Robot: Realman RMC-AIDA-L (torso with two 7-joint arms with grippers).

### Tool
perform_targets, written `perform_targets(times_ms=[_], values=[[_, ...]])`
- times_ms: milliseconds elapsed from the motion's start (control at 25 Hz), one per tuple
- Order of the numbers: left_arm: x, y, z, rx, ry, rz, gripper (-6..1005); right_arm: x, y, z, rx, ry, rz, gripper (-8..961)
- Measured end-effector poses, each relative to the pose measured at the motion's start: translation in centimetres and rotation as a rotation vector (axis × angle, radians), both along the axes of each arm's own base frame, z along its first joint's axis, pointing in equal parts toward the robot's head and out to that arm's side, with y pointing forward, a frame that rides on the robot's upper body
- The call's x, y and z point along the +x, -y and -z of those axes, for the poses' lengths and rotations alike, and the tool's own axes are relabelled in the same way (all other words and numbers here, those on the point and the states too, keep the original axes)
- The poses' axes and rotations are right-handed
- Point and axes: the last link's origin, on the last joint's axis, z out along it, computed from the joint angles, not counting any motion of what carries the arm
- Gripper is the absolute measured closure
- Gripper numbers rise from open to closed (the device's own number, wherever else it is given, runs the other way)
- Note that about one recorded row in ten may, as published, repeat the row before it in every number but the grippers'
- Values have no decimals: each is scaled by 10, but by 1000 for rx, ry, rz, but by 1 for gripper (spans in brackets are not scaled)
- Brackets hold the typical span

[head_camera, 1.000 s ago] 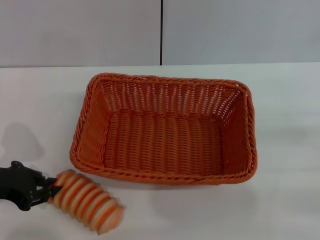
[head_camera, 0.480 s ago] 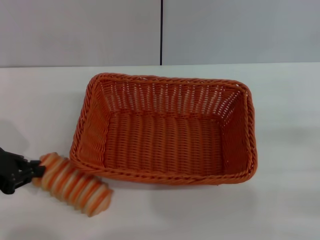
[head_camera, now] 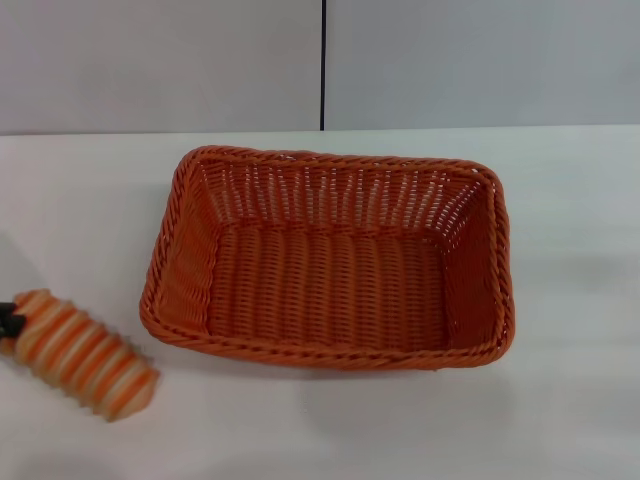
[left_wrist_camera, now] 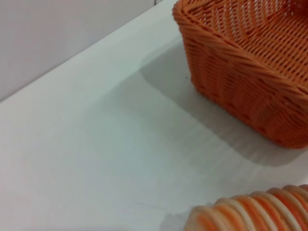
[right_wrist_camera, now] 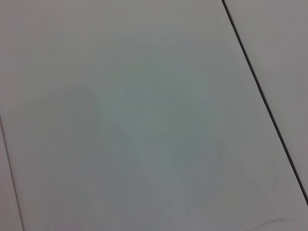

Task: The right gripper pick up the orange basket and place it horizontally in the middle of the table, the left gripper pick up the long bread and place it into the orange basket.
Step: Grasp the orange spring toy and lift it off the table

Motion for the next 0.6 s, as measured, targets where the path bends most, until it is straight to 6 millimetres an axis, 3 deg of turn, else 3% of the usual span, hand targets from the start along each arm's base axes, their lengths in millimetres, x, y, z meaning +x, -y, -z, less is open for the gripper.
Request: perform_targets(times_ms=[240, 360, 520, 600], values=[[15, -6, -26, -55, -74, 29, 905, -1, 0, -1, 1, 1, -6, 410], [33, -7, -42, -69, -40, 70, 908, 0, 1, -1, 1, 1, -5, 410], [44, -8, -43, -95, 6, 85, 911, 0, 1, -1, 1, 1, -4, 410], [51, -9, -30, -172, 3, 84, 912, 0, 1, -1, 1, 1, -4, 411]])
